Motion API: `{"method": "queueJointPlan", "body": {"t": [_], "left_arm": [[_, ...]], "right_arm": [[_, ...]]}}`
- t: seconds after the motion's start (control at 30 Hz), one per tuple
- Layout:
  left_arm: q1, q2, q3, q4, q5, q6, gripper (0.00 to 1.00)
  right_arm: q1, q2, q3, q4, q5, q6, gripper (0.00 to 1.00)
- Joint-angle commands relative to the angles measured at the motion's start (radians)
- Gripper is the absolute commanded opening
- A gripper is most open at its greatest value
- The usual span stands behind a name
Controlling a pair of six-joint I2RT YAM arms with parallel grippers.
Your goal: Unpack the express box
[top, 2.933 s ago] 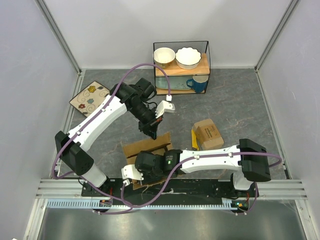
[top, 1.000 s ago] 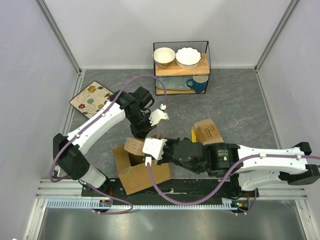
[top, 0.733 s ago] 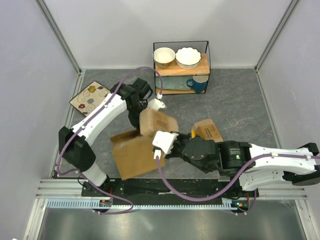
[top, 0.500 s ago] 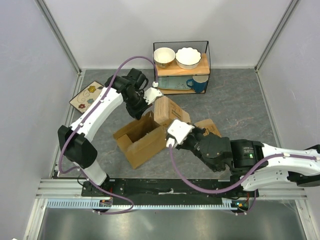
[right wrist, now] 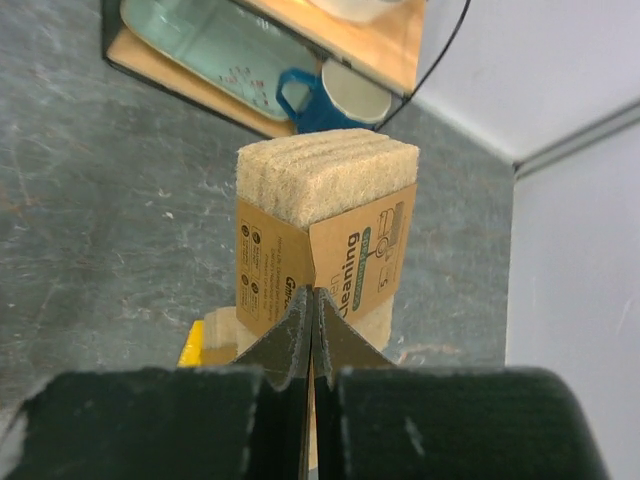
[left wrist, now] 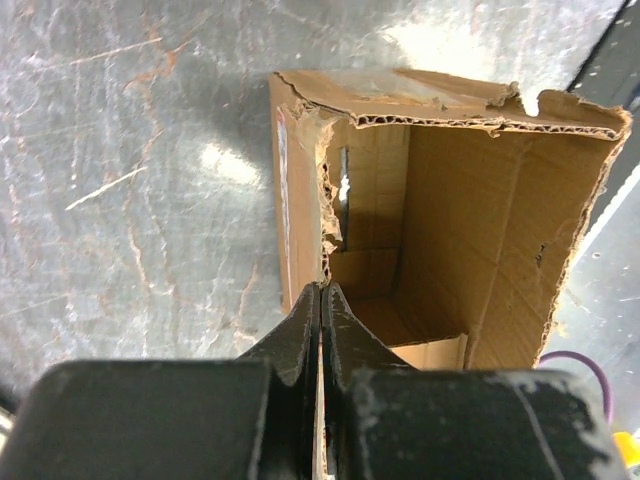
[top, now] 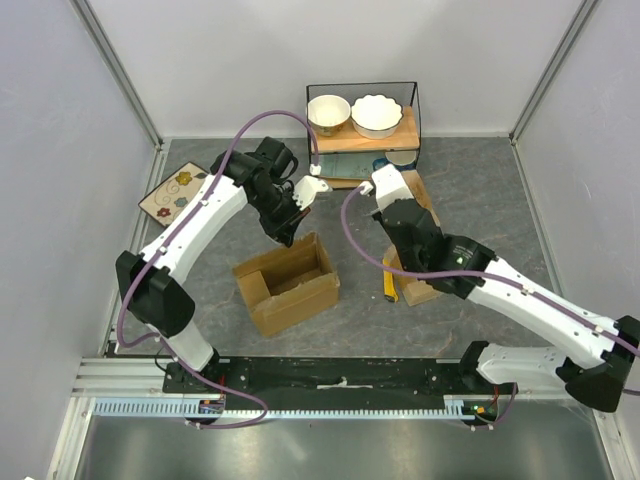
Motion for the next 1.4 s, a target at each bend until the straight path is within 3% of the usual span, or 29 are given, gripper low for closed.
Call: {"method": "queueJointPlan", "body": {"t": [0.0,0.2,0.4,0.57,0.87,1.17,1.23,1.27,1.37], "left_arm": [[-0.009,0.004,0.042,-0.005,0.116,-0.036,0.02],[-0.019,0.01,0.035,-0.008,0.121,-0.038,0.03],[-0.019,-0.035,-0.019,-0.008,0.101,-0.022,0.05],[-0.019,-0.061,-0.038,-0.017,0.095,-0.01,0.11],[-0.019,-0.088,-0.079,0.014,0.078,-0.021,0.12],[-0.021,-0.027,0.014,0.069,0.079,-0.081,0.11],[-0.021,-0.006,0.045,0.07,0.105,-0.09,0.15],[-0.021,-0.001,0.05,0.072,0.111,-0.091,0.26],[-0.021,0.001,0.056,0.069,0.128,-0.091,0.41]], "right_arm": [[-0.147,0.02,-0.028,0.028,-0.123,0.104,0.0],[-0.261,0.075,-0.059,-0.036,-0.238,0.16,0.0],[-0.311,0.08,-0.101,-0.074,-0.259,0.183,0.0],[-0.316,0.083,-0.114,-0.13,-0.278,0.186,0.0],[-0.316,0.012,-0.127,-0.238,-0.35,0.218,0.0],[-0.316,0.055,-0.127,-0.263,-0.434,0.226,0.0],[-0.316,0.067,-0.13,-0.263,-0.442,0.226,0.02],[-0.316,0.078,-0.131,-0.262,-0.44,0.226,0.08],[-0.316,0.084,-0.128,-0.259,-0.439,0.233,0.24]]}}
